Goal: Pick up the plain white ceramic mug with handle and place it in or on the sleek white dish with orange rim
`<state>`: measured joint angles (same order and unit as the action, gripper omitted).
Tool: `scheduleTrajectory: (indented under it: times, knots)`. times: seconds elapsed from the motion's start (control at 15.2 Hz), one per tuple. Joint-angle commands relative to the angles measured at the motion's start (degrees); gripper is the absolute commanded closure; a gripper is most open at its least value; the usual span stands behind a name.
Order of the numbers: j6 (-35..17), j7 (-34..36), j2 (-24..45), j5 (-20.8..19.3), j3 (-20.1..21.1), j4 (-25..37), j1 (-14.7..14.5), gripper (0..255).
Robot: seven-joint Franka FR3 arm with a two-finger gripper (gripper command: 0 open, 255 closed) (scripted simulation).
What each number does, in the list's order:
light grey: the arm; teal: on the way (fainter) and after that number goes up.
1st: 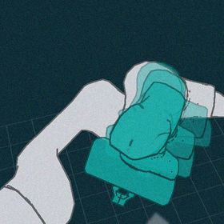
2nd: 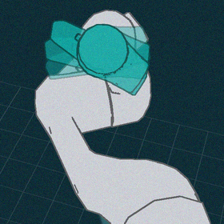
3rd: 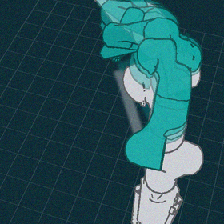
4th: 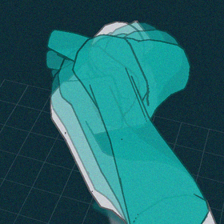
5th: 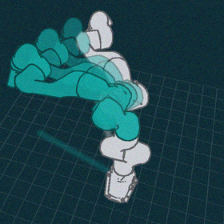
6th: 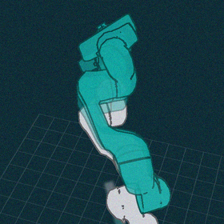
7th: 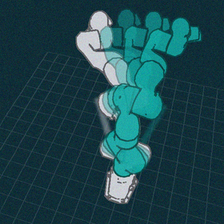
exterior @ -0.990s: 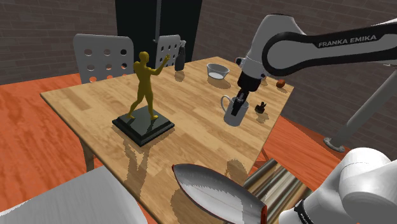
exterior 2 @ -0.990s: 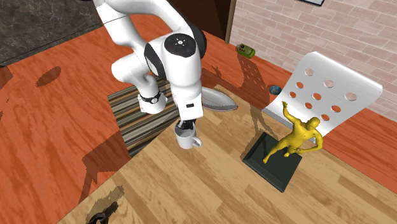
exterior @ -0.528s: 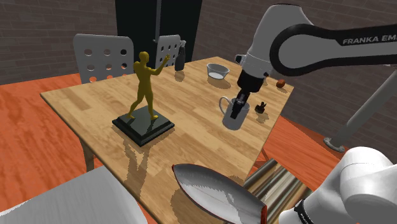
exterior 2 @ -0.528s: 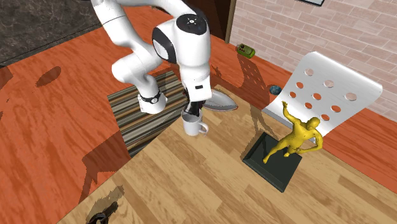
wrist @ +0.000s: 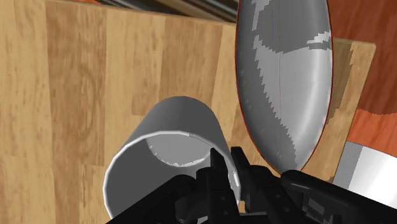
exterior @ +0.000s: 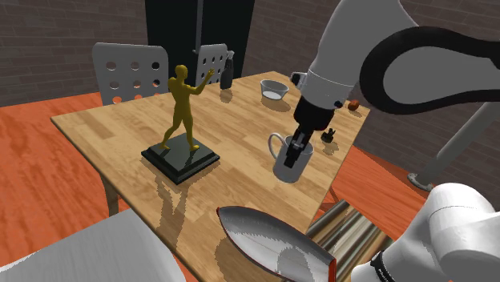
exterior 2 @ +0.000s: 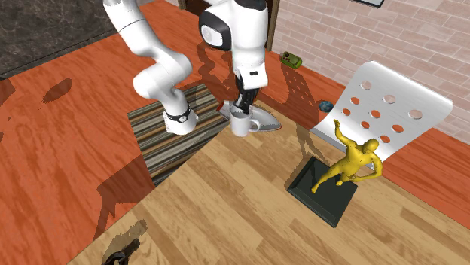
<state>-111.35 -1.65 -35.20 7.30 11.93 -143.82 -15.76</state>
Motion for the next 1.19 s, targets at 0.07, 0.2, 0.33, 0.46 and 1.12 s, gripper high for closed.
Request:
scheduleTrajectory:
  times: [0.07, 0.2, 0.33, 0.46, 1.12]
  knots:
    - [0.77, 4.23, -0.63, 1.96, 3.38, 0.4, -1.96, 255]
    - [1.23, 7.07, -0.59, 3.21, 5.72, 1.15, -3.16, 255]
    - [1.62, 9.95, -0.25, 4.36, 8.07, 2.17, -4.29, 255]
    - [1.93, 12.85, 0.39, 5.38, 10.45, 3.44, -5.3, 255]
    - [-4.39, 15.22, 2.51, 6.93, 13.8, -0.48, -6.25, 255]
